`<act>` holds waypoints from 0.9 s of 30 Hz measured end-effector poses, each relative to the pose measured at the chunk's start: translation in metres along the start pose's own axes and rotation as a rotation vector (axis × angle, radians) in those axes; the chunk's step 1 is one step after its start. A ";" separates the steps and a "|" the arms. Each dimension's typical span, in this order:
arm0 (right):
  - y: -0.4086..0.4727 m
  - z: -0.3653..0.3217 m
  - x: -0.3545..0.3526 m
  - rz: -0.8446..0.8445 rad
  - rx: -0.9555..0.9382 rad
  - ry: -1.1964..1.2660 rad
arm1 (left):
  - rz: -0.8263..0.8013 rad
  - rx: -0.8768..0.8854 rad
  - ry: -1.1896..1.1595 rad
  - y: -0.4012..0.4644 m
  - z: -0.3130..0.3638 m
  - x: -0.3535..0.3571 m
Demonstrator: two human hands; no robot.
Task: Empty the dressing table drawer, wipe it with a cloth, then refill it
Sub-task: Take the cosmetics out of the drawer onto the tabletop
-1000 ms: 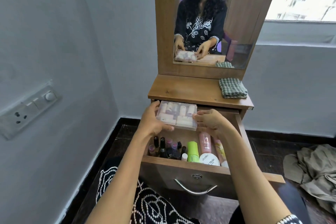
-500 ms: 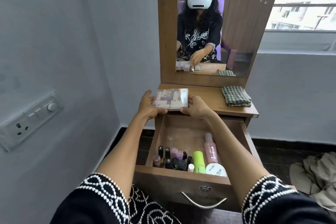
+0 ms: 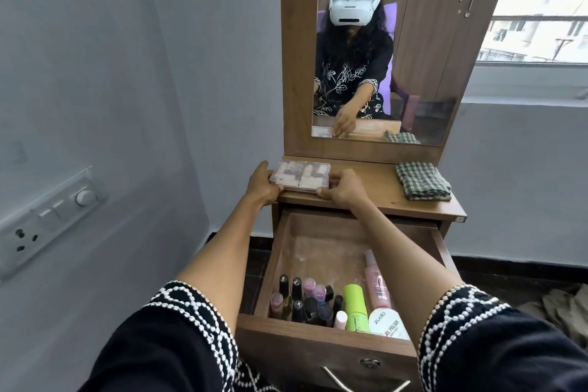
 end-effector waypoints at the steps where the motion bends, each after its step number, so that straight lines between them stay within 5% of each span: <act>1: 0.002 0.004 -0.003 0.045 0.015 -0.010 | 0.020 0.006 -0.006 0.003 -0.001 -0.001; 11: 0.005 0.018 -0.021 0.275 0.078 0.004 | 0.386 0.114 -0.028 0.003 -0.001 -0.019; 27: 0.020 0.026 -0.020 0.316 0.184 -0.004 | 0.476 0.092 0.150 0.014 0.001 -0.016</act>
Point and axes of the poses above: each hand's wrist, its own y-axis towards the middle knuckle, its own x-axis out of the palm, z = x × y, the point moved 9 cm from there along y, towards the middle knuckle, and after that the axes turned 7 degrees about -y, right-handed, at the moved point
